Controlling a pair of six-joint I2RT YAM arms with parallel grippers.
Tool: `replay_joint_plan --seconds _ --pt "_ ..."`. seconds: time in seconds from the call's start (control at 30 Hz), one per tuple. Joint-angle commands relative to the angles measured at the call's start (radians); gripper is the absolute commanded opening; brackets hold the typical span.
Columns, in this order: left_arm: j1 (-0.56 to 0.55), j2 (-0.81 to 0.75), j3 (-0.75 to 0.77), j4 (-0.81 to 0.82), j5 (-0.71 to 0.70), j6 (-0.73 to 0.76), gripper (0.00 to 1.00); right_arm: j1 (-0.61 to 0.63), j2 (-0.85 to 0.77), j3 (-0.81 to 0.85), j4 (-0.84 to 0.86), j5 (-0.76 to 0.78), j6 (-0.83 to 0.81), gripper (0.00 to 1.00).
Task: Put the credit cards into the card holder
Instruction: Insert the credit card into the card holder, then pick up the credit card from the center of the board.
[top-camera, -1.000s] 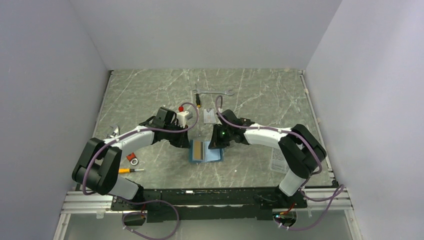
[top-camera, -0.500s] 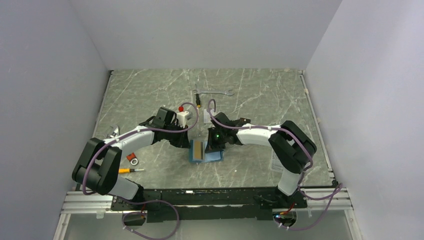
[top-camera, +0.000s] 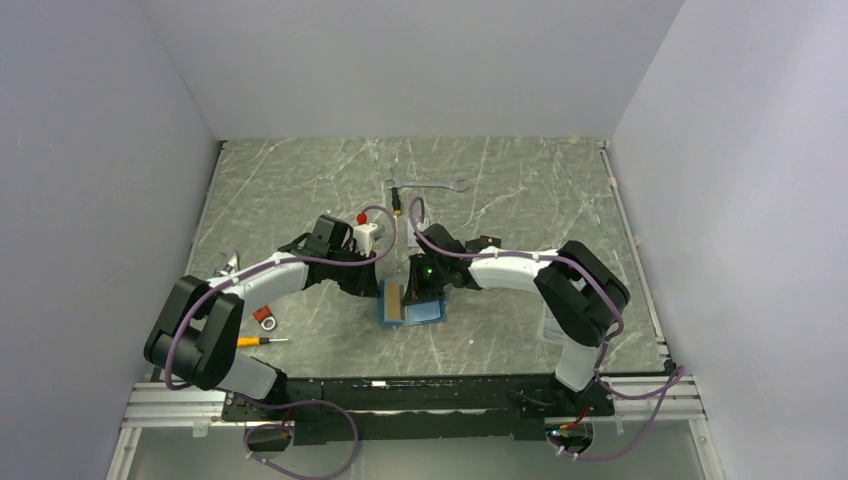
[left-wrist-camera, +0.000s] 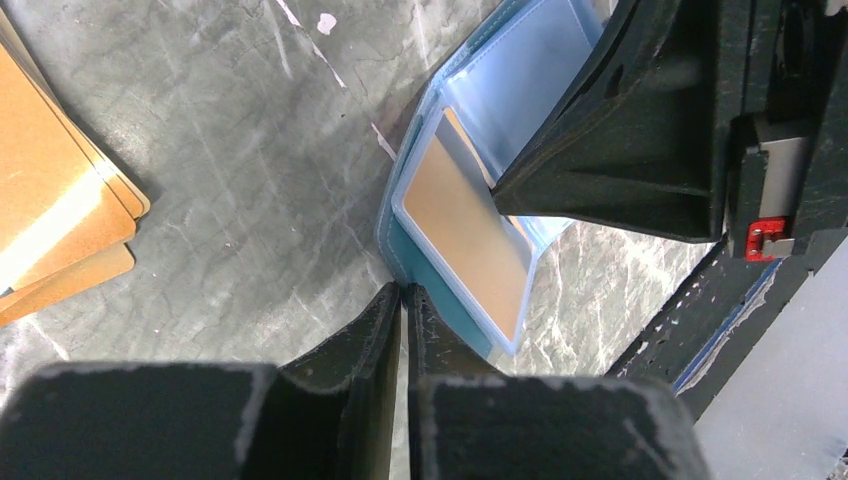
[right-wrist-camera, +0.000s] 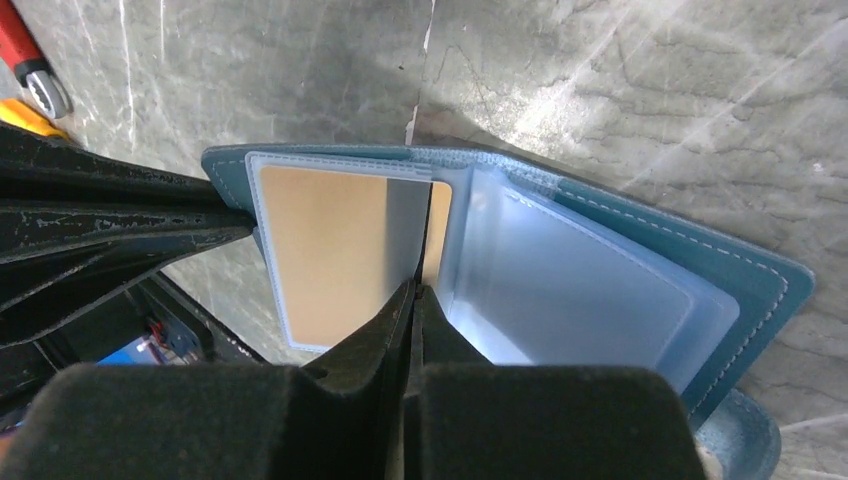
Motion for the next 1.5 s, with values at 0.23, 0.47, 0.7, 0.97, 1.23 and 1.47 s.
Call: replay_joint_plan --seconds 0.23,0.47,0.7,0.97,1.23,1.47 --pt "0.004 -0.035 0.071 -0.054 -0.031 0.055 0.41 -0.175 -0.203 -0.034 -0.076 0.008 -0.055 0.32" --pt "0.023 -0.073 0.14 -0.134 -0.046 0.107 0.62 -0.297 -0.254 0.02 -0.17 0.05 -0.112 0.55" --pt "0.045 -0.101 0.284 -0.268 -0.09 0.231 0.84 -0.419 -0.265 0.063 -0.243 0.111 -0.144 0.68" --pt "0.045 0.042 0.538 -0.414 -0.08 0.324 0.8 -0.518 -0.23 0.083 -0.3 0.188 -0.132 0.67" --pt "0.018 0.26 0.713 -0.349 0.071 0.202 0.72 -0.598 -0.245 0.012 -0.245 0.165 -0.114 0.63" --pt "0.019 0.445 0.807 -0.288 0.022 0.131 0.66 -0.57 -0.152 0.158 -0.193 0.088 -0.131 0.58"
